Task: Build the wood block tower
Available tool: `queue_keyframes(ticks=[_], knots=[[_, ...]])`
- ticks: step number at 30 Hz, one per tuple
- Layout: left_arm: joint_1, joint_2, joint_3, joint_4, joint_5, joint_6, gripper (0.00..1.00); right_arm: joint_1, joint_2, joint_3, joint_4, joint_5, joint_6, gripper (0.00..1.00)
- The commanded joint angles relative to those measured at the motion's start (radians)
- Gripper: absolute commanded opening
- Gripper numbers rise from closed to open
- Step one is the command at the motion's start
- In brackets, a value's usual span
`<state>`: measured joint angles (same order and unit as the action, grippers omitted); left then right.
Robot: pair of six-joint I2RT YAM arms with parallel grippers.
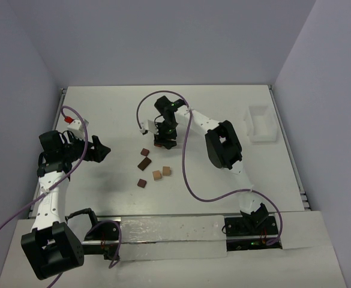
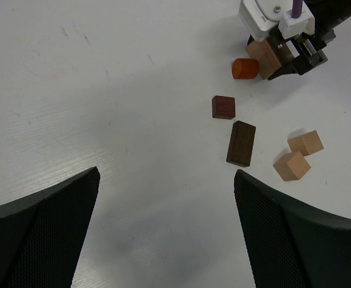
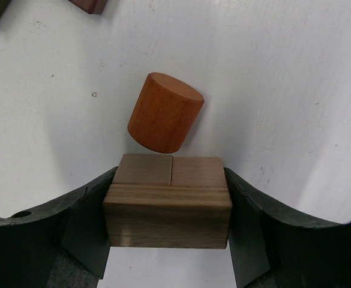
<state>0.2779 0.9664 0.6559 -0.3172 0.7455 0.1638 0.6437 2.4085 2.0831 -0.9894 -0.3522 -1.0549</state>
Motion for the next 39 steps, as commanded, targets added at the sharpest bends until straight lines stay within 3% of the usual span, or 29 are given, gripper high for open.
queue_keyframes(ticks=[1, 8, 15, 39], knots=[[0.007, -0.001, 0.010, 0.041, 0.011, -0.001, 0.99, 0.008, 0.012, 0.049, -0.009, -0.004, 0.003, 0.68], [0.007, 0.000, 0.010, 0.040, 0.009, 0.000, 0.99, 0.008, 0.014, 0.051, -0.010, -0.004, 0.007, 0.68], [0.008, -0.002, 0.008, 0.040, 0.008, 0.000, 0.99, 0.008, 0.009, 0.043, -0.003, -0.002, 0.010, 1.00], [0.007, -0.017, 0.007, 0.043, 0.006, -0.007, 0.99, -0.016, -0.070, -0.001, -0.001, -0.011, -0.009, 1.00]])
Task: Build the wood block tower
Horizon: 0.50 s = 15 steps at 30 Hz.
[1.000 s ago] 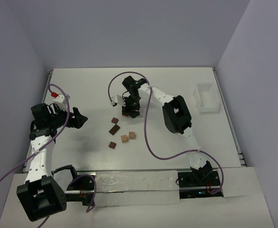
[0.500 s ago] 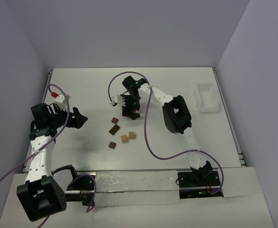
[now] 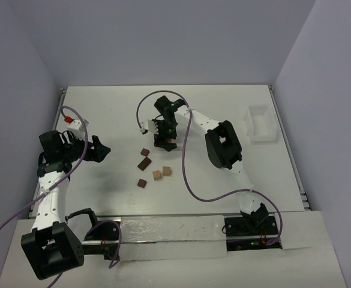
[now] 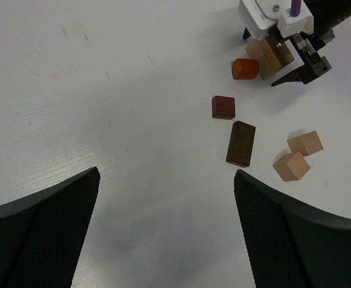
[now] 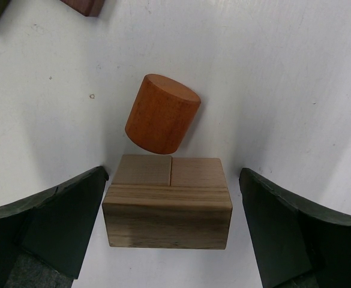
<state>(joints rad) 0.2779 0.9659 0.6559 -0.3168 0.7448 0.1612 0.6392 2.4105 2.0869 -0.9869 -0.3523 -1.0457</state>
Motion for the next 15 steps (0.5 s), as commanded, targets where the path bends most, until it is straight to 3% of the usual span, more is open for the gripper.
queue_keyframes(ticks=[1, 15], knots=[[0.008, -0.016, 0.007, 0.043, 0.007, -0.004, 0.99, -0.013, -0.077, -0.006, -0.008, -0.013, -0.021, 1.00], [0.007, -0.022, 0.008, 0.041, 0.009, -0.003, 0.99, -0.046, -0.085, -0.027, -0.063, 0.013, -0.050, 1.00]])
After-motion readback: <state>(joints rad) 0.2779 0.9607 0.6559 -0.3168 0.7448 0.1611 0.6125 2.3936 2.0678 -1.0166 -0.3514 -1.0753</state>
